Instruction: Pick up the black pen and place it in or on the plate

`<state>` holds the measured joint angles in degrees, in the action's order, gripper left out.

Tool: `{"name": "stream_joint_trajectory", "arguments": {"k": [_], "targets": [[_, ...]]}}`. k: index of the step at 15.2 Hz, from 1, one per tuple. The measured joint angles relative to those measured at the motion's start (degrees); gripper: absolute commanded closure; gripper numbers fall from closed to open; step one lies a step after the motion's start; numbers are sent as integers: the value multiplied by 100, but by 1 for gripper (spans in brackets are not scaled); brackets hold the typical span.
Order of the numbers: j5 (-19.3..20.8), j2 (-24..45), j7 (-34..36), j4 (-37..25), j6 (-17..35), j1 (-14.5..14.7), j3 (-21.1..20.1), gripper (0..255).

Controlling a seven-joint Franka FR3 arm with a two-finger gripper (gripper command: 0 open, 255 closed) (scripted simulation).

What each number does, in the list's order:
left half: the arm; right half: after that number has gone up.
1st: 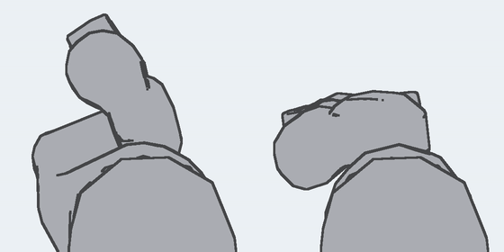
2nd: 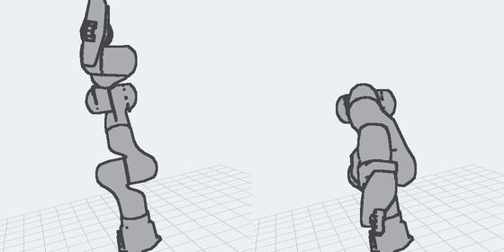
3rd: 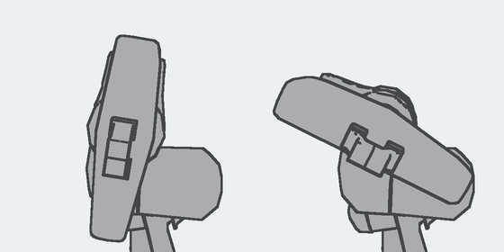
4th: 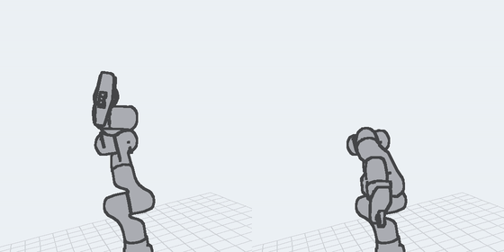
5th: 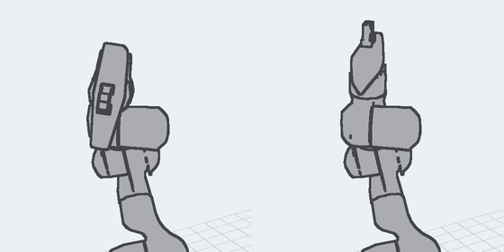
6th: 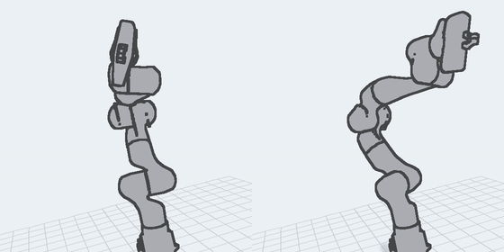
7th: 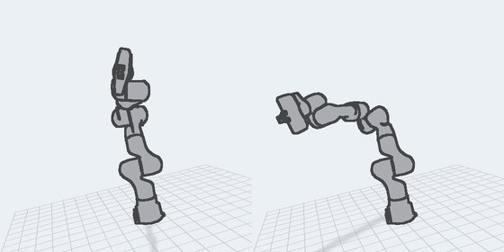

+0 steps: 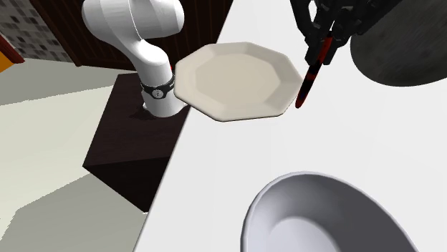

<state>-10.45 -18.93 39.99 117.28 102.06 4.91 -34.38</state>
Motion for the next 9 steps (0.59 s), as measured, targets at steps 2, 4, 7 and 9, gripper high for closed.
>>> {"name": "stream_joint_trajectory", "arguments": {"k": [2,4,7,9], "targets": [[11,2,3,-147,-144,-8,18,255],[25,15,16,-302,-286,-16,27,255],[47,34,21,-540,-509,-32,52,255],[67,64,41,-725,-667,-41,56,255]]}}
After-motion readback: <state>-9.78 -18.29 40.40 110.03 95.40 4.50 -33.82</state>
